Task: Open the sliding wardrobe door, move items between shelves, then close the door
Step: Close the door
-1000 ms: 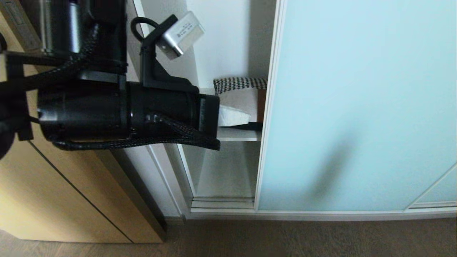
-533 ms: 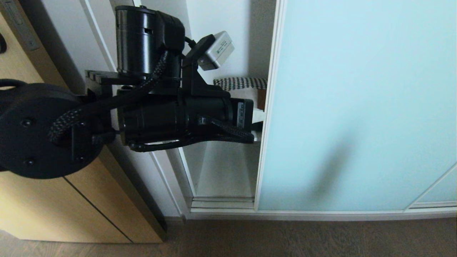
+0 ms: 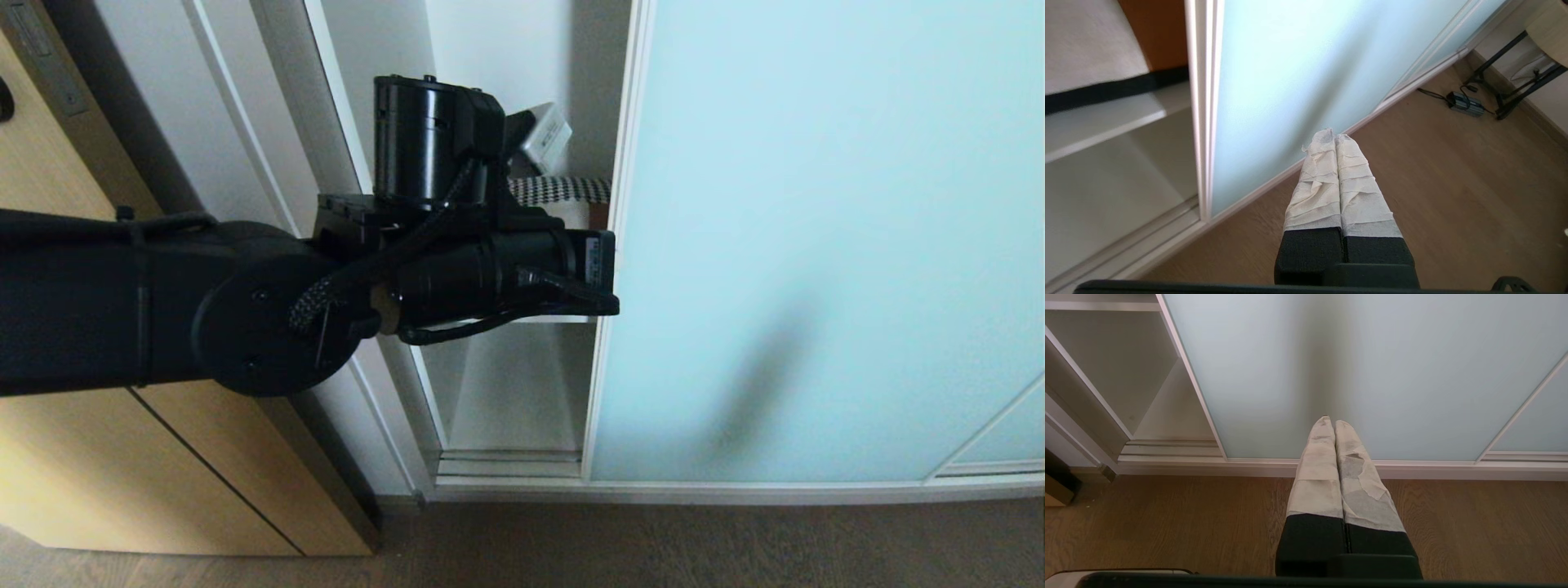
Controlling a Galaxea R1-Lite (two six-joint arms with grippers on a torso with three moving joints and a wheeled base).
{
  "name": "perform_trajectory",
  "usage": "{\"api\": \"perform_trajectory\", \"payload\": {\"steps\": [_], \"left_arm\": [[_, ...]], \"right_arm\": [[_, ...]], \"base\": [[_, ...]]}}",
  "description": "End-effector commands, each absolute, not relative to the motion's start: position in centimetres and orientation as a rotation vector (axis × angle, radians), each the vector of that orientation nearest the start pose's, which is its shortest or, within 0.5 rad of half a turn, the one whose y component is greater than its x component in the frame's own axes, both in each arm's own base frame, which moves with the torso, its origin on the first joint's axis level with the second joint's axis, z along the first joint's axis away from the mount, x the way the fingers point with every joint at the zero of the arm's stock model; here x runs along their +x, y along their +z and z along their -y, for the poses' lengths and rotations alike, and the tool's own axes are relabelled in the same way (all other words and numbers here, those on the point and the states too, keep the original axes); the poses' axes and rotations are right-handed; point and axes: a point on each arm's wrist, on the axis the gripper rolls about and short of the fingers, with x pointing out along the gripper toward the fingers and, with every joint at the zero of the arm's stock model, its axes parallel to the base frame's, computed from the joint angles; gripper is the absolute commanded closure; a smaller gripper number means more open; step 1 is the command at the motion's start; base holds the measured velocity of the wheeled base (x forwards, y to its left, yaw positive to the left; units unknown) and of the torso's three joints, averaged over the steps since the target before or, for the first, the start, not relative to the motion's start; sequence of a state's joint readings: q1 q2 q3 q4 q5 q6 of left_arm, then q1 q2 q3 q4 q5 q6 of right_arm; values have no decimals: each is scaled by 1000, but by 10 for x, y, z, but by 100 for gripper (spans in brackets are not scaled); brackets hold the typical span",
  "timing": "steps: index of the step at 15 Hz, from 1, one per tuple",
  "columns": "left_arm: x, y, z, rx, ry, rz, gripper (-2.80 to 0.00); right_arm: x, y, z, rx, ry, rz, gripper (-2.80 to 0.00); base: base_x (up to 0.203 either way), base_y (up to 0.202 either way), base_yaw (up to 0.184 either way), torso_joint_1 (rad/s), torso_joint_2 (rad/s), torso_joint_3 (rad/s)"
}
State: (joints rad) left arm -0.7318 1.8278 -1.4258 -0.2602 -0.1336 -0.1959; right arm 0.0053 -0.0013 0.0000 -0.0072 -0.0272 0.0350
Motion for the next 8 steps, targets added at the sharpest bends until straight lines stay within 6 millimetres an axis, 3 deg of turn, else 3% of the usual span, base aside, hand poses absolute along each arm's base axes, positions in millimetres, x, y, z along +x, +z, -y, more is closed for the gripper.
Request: {"api": "perform_trajectory", "payload": {"steps": [1,8], "left_arm": [[280,265,256,-138,-844,-252,0],[304,248,276,-164,-813,-208,0]], "right_arm": [[-23,76,1,35,-20,10,0],[-23,76,1,35,-20,11,0]], "base": [[0,0,0,0,0,0],[0,0,0,0,0,0]]}}
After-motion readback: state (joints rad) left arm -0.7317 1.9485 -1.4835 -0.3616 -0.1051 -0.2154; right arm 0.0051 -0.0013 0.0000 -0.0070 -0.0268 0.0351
